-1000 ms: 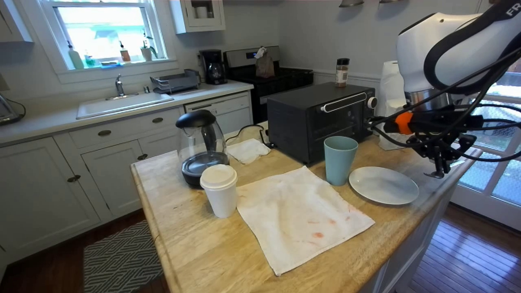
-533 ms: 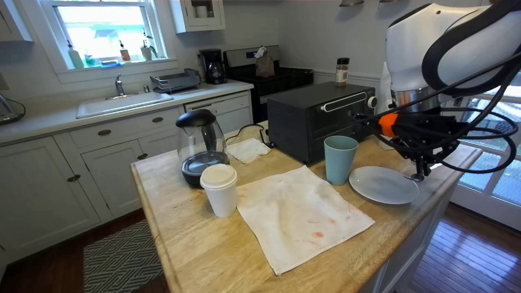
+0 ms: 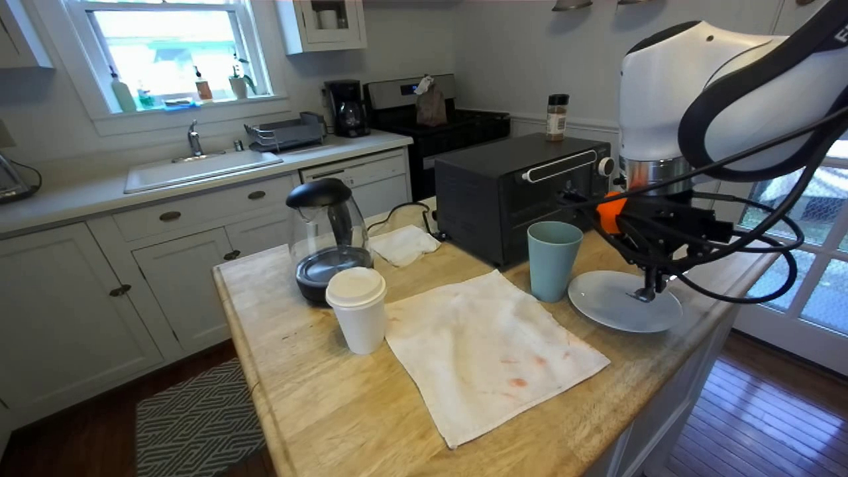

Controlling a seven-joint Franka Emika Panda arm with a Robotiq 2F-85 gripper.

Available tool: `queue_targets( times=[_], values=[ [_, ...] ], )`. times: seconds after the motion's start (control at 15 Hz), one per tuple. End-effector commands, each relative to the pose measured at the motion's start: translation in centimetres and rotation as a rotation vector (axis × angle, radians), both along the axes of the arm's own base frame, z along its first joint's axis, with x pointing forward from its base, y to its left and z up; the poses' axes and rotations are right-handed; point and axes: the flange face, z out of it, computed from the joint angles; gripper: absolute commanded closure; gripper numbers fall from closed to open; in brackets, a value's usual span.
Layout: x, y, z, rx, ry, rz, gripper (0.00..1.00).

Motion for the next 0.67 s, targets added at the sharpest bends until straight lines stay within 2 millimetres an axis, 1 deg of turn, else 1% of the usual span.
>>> queue_targets(
  times=[0.0,0.33,0.6],
  values=[
    [0.2,1.1,-1.4,0.005,-0.036,0.026,0.97],
    [0.9,1.8,-2.9,0.002,-0.071,0.063,0.97],
    [1.1,2.2,-3.7,-0.011,-0.082,0.094,0.97]
  ],
)
